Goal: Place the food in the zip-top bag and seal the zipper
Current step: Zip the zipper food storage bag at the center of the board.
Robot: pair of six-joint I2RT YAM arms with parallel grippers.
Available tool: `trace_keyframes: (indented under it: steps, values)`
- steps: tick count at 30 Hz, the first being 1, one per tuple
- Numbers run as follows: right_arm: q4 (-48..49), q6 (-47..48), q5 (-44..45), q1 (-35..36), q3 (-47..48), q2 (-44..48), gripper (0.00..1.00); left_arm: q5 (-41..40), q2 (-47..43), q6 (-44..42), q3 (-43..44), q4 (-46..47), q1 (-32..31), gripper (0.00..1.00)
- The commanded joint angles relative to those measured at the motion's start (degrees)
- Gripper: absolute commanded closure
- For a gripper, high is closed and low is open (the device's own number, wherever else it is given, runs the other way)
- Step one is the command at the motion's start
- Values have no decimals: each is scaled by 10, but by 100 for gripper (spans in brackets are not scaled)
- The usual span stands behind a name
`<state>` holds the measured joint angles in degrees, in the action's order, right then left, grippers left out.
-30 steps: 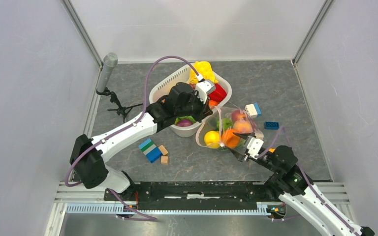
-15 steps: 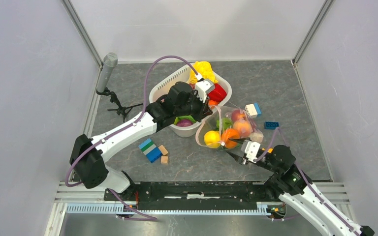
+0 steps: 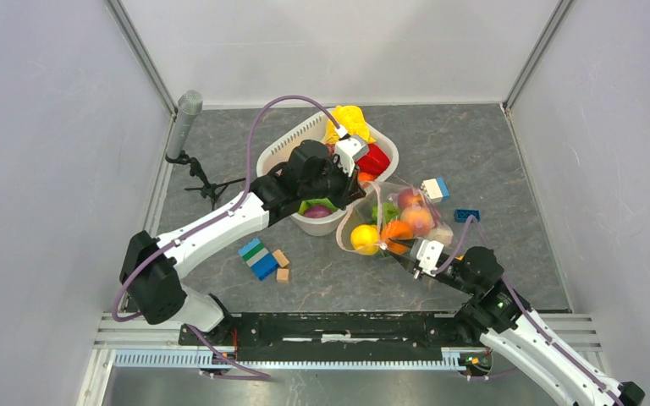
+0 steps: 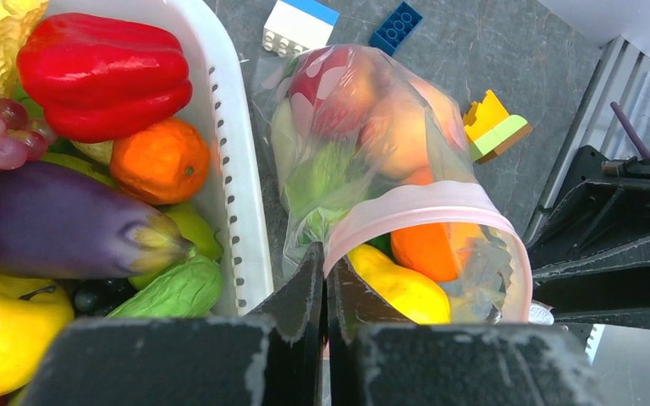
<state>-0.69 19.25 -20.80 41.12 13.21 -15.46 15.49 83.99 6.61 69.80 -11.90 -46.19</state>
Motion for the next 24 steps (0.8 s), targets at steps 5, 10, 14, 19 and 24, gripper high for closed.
trace_keyframes:
  steps: [5, 10, 14, 19, 24]
  values:
    - [31, 6, 19, 0, -8, -2, 66, 19, -10, 32, 26, 28, 6, 98]
    - [41, 0, 11, 1, -12, -13, 66, 22, -9, 37, 25, 32, 6, 98]
    - [49, 4, 15, 3, -13, -20, 67, 25, -7, 39, 25, 33, 7, 98]
    - [74, 11, 25, 7, -23, -24, 69, 27, -7, 43, 24, 35, 8, 98]
    - [103, 11, 27, 18, -34, -20, 78, 28, -7, 45, 24, 34, 9, 98]
